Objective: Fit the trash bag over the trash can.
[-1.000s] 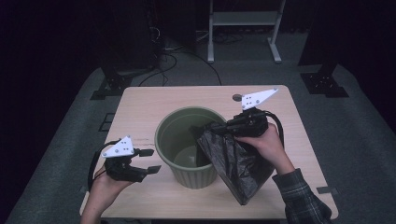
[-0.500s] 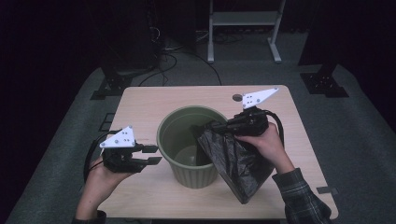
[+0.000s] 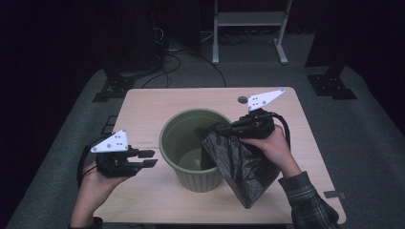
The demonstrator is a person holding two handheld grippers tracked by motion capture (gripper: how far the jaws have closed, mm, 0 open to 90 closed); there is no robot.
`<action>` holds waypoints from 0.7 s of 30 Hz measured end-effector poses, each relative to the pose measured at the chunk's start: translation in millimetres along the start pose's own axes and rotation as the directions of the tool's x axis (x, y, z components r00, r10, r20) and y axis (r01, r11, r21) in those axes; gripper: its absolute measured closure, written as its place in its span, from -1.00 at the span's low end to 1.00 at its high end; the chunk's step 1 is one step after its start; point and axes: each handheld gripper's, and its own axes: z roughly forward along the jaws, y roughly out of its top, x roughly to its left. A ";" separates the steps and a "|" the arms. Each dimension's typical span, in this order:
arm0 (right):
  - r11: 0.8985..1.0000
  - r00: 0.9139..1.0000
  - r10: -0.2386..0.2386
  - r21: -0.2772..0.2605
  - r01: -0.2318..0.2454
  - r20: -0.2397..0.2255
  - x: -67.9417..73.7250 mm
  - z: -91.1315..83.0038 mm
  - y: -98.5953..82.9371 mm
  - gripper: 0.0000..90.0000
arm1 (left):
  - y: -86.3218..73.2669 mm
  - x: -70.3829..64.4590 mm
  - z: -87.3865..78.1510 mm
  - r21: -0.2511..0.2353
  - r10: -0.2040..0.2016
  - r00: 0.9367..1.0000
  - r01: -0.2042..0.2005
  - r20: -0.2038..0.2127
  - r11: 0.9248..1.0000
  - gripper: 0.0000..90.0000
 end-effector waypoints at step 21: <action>0.999 0.998 -0.042 0.010 0.043 -0.052 5.8 17.0 20.8 0.96 | 48.9 4.2 17.5 -0.088 0.077 0.997 -0.076 0.012 0.993 0.30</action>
